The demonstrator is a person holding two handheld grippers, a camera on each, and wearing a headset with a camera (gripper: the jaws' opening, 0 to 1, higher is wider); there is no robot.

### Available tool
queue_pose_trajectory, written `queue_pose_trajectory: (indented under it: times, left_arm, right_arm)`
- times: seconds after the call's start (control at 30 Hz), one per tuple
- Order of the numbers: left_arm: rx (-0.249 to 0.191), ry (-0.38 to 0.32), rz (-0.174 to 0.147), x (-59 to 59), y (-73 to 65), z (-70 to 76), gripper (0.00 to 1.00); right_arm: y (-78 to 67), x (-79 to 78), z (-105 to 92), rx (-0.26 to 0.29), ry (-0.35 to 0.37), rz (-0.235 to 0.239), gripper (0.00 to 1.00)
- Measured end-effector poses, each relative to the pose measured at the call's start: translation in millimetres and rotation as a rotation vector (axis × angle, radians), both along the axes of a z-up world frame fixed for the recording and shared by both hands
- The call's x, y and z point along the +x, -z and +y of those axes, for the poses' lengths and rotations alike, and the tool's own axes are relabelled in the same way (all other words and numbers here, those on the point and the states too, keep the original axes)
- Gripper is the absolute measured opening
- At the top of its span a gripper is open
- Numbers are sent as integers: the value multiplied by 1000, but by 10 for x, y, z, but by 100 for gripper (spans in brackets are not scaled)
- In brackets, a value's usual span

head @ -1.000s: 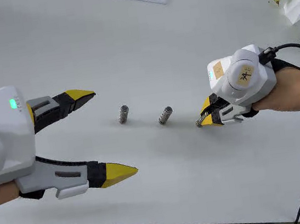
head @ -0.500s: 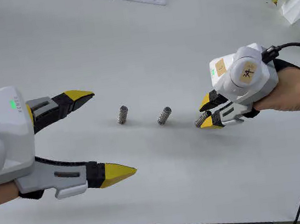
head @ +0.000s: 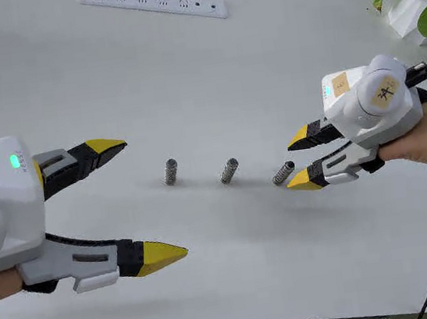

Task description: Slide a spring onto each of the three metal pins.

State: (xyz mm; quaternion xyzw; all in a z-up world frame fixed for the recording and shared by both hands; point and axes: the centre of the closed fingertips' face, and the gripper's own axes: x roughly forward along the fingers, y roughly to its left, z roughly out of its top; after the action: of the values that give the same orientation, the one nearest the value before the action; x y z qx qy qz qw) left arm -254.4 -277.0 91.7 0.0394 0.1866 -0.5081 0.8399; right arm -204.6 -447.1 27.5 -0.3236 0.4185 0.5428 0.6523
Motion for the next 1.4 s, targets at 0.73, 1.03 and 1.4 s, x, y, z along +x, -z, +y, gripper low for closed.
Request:
queue_pose_trajectory:
  times: [0.73, 1.03, 1.4]
  left_arm:
    - [67, -6, 13, -47, 85, 87, 99]
    - [112, 1, 12, -22, 156, 125, 99]
    - [138, -7, 22, -31, 235, 161, 99]
  right_arm:
    - [-332, -477, -462, 342, 328, -111, 78]
    - [-354, -647, -558, 446, 401, -129, 96]
    - [-350, -685, -678, 471, 440, -145, 99]
